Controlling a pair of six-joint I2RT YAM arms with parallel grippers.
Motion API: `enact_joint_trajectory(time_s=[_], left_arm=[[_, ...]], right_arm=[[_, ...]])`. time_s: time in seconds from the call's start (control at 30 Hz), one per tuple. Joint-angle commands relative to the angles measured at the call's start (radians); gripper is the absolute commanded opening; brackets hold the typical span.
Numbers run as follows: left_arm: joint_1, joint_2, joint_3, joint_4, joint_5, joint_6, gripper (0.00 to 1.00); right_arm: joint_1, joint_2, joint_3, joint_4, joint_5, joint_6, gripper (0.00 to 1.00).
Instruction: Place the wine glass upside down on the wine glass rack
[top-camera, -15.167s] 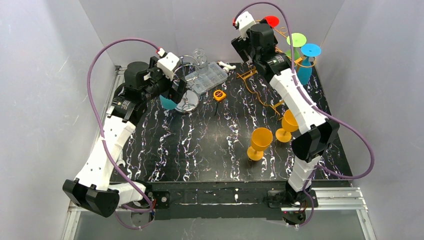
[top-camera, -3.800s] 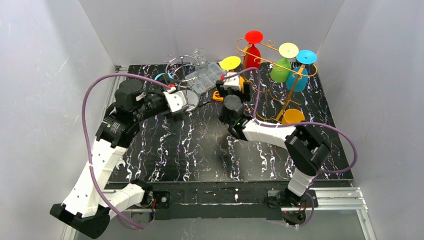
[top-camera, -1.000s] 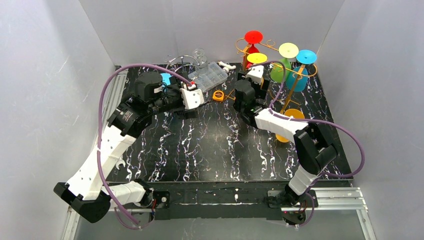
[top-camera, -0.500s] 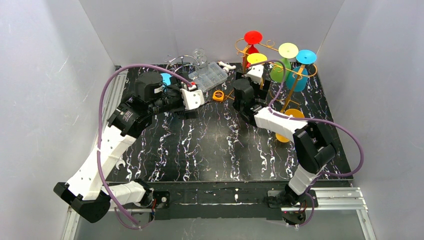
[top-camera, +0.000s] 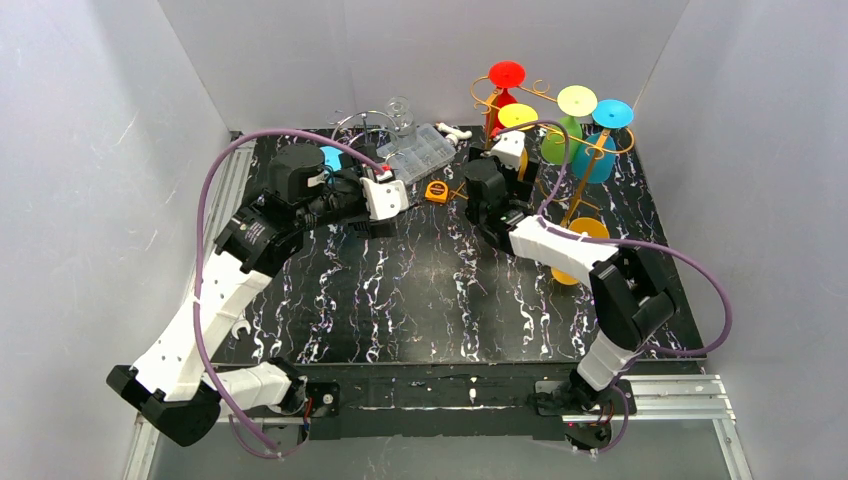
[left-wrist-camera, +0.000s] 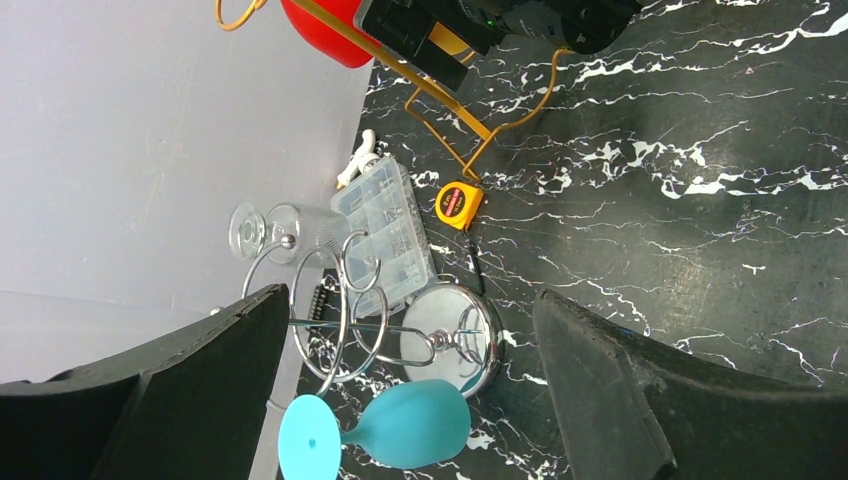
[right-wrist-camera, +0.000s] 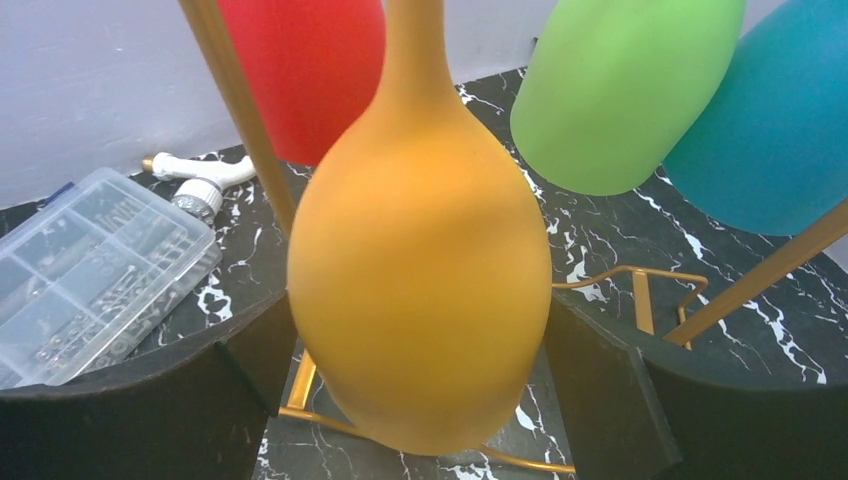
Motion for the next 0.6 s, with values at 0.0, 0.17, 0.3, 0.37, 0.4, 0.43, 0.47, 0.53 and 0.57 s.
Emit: enact_joint_trajectory(time_s=[0.0,0.17,0.3,0.37,0.4,0.43,0.47,0.53,0.57], left_arm=[[-0.004,-0.032,0.025,-0.007,-0.008,-0.004,0.92],[-0.004,-0.031,0.04,0.004,-0.061,-0.054,0.98],[-0.004,-0.037,0.037,0.029,-0.115,-0.12,0.98],[-0.004,-0.035,0.049,0.02,-0.142,-0.157,0.98],[-0.004,-0.035,0.053,0.015,-0.155,-0.18,0.98],[-0.004,-0.036,0.059,0.008,-0.171,-0.211,0.98],[-0.004,-0.039,0.06,0.003,-0.188,-0.241,0.98],[-0.004,-0.052,0.053,-0.019,-0.202,-0.29,0.98],[-0.004,-0.065,0.042,-0.026,-0.206,-0.317,0.98]], right_arm=[[0.032,-0.1,0.005,-0.031,0.007,0.028,0.98],[0.095,-0.204,-0.014,-0.192,-0.021,0.034,0.98],[0.187,-0.344,-0.046,-0.404,-0.095,0.091,0.98],[0.226,-0.41,-0.043,-0.56,-0.204,0.147,0.98],[0.233,-0.444,-0.035,-0.65,-0.263,0.18,0.98],[0.234,-0.477,-0.033,-0.726,-0.326,0.202,0.98],[0.234,-0.508,-0.033,-0.789,-0.365,0.217,0.98],[0.234,-0.563,-0.021,-0.959,-0.368,0.259,0.98],[0.234,-0.586,-0.019,-1.056,-0.347,0.274,0.98]])
